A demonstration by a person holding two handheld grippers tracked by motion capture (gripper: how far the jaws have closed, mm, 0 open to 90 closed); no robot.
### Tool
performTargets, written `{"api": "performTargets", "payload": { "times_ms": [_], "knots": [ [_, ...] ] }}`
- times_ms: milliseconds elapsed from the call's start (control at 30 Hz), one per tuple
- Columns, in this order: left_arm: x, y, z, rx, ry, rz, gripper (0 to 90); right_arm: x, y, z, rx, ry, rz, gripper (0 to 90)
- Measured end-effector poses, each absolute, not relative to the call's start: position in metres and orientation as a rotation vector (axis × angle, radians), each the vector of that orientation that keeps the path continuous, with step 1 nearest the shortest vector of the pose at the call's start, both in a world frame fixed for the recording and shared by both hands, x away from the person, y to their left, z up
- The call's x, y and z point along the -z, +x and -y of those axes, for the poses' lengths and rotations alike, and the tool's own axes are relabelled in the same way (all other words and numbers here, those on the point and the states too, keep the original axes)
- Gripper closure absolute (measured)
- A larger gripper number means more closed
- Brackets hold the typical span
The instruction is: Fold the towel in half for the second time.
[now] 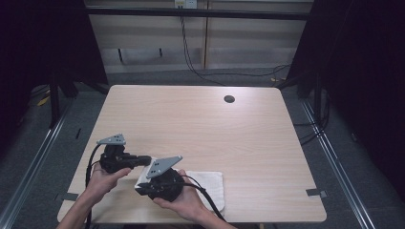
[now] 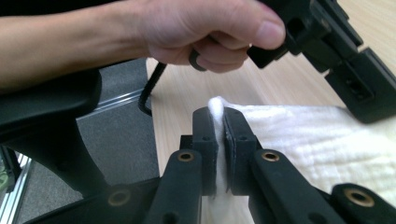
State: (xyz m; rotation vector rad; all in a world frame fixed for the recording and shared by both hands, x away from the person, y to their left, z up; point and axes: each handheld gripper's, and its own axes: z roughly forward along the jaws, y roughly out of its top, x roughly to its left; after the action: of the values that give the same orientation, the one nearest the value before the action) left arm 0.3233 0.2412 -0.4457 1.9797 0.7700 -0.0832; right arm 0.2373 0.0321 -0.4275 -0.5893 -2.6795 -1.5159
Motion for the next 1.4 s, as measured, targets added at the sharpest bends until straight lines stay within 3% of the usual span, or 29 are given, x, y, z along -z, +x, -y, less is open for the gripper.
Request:
{"api": "performTargets", "payload": {
  "times_ms": [267,433,700,1400],
  "knots": [
    [0.418,0.326,-0.262,0.053,1.896,-0.75,87.5,0.403,0.243,-0.039,1.648,-0.551,2.612,84.8],
    [0.423,0.328,-0.263,0.029,1.924,-0.773,87.4,0.406,0.246,-0.04,1.652,-0.559,2.616,84.8],
    [0.432,0.328,-0.243,0.041,1.995,-0.747,87.3,0.427,0.24,-0.032,1.58,-0.572,2.653,84.7],
    [0.425,0.335,-0.19,0.078,2.042,-0.701,87.4,0.408,0.233,0.017,1.624,-0.696,2.682,84.7]
  ]
}}
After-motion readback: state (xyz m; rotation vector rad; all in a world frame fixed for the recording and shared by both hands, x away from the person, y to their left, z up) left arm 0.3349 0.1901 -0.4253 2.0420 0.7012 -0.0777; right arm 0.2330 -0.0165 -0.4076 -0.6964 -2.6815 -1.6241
